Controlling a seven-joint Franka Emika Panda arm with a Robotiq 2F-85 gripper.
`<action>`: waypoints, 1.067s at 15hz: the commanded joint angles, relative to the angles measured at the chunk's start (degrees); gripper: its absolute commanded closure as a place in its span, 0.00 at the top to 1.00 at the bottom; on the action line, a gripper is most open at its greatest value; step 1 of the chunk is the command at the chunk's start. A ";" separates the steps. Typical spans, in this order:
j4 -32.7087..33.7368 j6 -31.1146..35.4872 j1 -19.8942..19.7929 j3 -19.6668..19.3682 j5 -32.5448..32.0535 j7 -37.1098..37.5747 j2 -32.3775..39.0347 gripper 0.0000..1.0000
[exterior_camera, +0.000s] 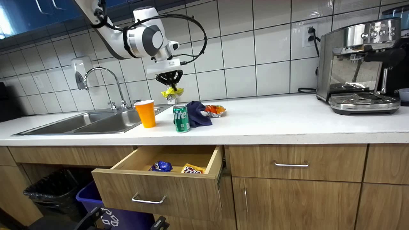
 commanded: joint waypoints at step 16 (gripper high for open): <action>-22.24 -1.80 -4.91 3.50 20.34 -21.12 -22.24 0.00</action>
